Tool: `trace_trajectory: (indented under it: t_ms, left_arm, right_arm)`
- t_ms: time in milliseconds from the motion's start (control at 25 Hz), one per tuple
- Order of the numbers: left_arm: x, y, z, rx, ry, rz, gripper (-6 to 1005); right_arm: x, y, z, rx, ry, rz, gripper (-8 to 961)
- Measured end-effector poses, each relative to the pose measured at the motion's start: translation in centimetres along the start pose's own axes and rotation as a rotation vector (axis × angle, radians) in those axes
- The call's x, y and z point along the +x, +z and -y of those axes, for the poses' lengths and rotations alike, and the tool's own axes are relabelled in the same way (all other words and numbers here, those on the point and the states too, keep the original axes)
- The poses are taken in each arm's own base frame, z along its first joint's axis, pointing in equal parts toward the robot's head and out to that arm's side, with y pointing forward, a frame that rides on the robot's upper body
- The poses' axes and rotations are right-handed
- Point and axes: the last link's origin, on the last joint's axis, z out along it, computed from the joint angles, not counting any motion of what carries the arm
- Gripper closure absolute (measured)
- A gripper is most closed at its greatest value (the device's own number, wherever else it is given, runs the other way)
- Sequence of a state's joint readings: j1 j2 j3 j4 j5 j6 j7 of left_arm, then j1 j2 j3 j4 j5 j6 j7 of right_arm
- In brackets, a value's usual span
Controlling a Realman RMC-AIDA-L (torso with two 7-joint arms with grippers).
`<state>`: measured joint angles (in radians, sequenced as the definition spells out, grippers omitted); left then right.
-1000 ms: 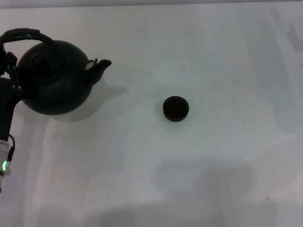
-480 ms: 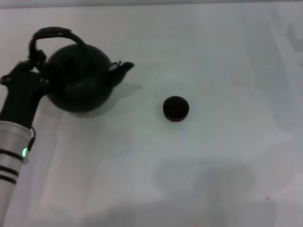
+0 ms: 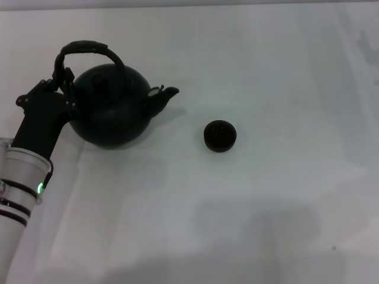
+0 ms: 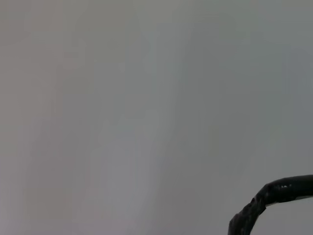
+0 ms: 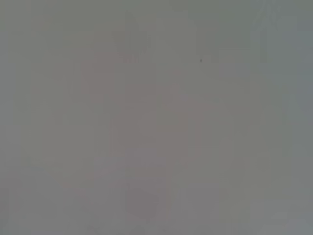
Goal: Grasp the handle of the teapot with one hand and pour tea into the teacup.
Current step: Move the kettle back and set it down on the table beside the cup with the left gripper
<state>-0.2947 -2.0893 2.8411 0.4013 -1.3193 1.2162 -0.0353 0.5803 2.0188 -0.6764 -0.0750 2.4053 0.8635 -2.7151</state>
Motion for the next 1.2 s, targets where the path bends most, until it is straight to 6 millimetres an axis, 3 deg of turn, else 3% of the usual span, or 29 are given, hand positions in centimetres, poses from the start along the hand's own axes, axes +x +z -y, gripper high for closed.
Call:
trace_trajectory:
  t_ms: [560, 800, 1200]
  left_arm:
    - [-0.3, 0.1, -0.2, -0.020, 0.009, 0.022, 898]
    - [-0.2, 0.2, -0.7, -0.069, 0.045, 0.017, 825]
    - [0.1, -0.3, -0.8, -0.081, 0.084, -0.009, 524]
  right_arm:
    - [0.1, -0.2, 0.2, 0.005, -0.001, -0.001, 119]
    - [0.1, -0.3, 0.3, 0.005, 0.010, 0.001, 119]
    - [0.3, -0.5, 0.4, 0.008, 0.013, -0.001, 119]
